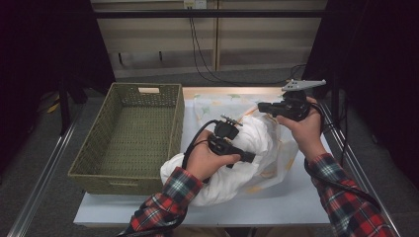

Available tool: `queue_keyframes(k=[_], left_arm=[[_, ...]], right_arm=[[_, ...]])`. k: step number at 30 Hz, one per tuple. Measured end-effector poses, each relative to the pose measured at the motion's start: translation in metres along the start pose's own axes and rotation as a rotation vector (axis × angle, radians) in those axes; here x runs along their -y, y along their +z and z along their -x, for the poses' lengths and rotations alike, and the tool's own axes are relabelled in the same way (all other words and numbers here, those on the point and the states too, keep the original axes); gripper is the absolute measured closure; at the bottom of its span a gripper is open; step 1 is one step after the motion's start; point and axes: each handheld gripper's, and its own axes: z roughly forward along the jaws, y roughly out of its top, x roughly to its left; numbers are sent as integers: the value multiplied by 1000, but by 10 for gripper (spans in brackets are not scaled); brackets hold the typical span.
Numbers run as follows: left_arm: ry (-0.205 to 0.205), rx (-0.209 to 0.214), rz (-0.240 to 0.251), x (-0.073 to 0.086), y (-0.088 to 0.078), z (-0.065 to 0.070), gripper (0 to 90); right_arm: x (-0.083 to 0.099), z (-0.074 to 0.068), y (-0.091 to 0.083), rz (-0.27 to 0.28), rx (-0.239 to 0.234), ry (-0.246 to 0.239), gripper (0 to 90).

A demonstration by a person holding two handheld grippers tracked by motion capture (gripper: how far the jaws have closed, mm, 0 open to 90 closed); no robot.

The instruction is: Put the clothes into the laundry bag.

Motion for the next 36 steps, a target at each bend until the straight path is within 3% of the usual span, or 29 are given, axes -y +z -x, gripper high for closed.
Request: queue_keyframes(k=[5,9,14,18,20,23,26,27,31,36], left_arm=[[10,-43,16,0,-6,1,547],[14,-71,40,-2,-8,0,547],[8,-113,106,-3,-11,-1,548],[6,-158,192,-4,-15,-3,548],[-12,-175,217,-4,-14,-5,546],[-13,-187,213,-2,-9,-6,544],[-16,-198,169,3,5,-9,539],[-41,-191,149,6,13,-14,535],[-83,-166,153,13,23,-23,531],[-94,-183,157,11,26,-27,531]], right_arm=[[2,3,-4,6,2,16,894],[-2,-2,-4,9,-3,0,894],[-5,-4,-3,14,-13,-5,894],[-9,-6,-2,24,-23,-7,894],[-12,-9,-1,30,-26,-9,894],[-13,-11,1,29,-30,-11,894],[-13,-13,4,25,-38,-14,894],[-12,-13,6,23,-38,-14,894],[-11,-15,8,16,-42,-14,894],[-9,-14,8,11,-46,-13,894]])
